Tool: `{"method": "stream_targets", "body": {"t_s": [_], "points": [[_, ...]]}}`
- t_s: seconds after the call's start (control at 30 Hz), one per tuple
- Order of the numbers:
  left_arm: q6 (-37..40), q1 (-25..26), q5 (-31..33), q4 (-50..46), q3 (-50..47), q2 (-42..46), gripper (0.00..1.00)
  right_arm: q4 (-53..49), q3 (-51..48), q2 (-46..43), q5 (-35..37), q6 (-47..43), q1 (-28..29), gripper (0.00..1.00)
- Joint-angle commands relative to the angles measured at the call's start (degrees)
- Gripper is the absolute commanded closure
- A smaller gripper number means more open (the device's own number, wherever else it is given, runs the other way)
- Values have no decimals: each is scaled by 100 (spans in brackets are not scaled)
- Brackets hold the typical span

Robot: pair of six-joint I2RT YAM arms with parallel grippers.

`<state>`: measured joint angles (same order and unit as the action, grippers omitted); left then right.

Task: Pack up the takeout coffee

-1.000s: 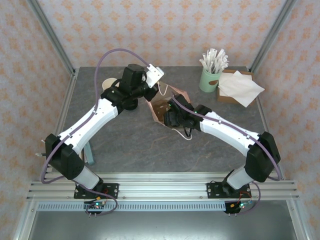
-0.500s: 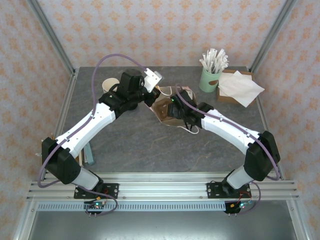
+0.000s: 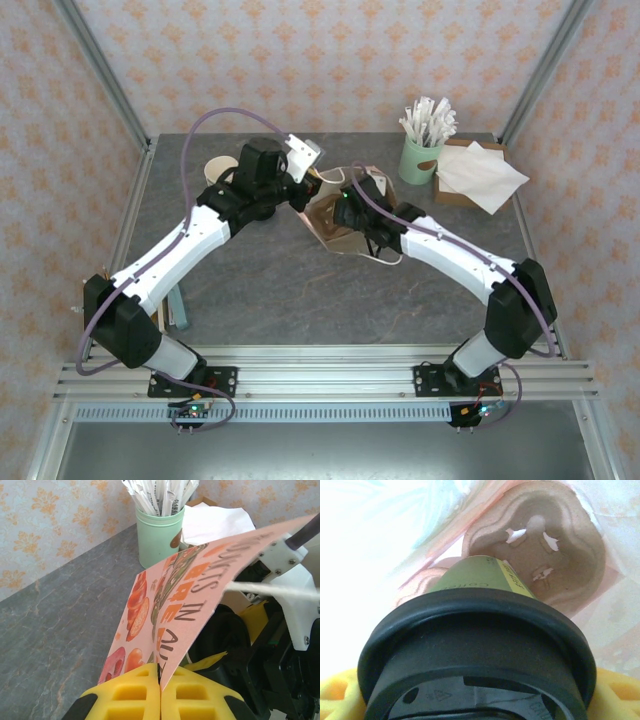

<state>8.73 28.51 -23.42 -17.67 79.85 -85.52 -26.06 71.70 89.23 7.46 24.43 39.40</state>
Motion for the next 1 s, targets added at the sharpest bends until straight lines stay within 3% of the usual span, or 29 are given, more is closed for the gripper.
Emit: {"method": "stream_targets", "body": {"t_s": [0.0, 0.53, 0.97], "points": [[-234, -117, 5, 258, -81, 108, 100, 137, 404, 323, -587, -272, -81, 45], [-715, -407, -332, 496, 43, -197, 100, 124, 1401, 930, -909, -694, -81, 45], [-1237, -435, -488, 740, 442, -608, 100, -806, 2148, 1552, -860, -771, -90, 45]]}}
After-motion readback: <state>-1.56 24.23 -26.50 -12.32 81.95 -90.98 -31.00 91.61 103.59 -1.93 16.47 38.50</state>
